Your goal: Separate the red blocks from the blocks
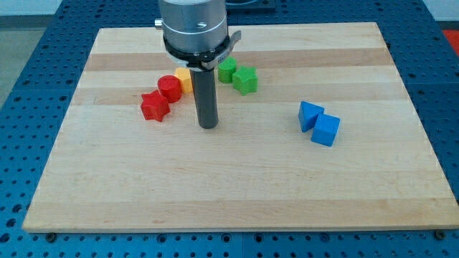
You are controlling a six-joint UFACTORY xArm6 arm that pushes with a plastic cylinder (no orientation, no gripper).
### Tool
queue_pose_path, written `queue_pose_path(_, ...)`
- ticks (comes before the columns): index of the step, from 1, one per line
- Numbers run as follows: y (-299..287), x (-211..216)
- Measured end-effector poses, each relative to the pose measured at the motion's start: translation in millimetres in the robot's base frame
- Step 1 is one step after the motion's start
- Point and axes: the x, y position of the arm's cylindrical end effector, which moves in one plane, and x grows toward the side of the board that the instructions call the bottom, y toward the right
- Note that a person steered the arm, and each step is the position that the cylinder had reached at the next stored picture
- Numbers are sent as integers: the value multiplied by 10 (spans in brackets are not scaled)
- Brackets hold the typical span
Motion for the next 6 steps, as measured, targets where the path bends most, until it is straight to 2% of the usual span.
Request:
queue_pose_path(2, -319, 14)
queue_pose_path(3, -362, -159)
queue_pose_path(5, -362, -208)
queue_pose_path(6, -250, -634)
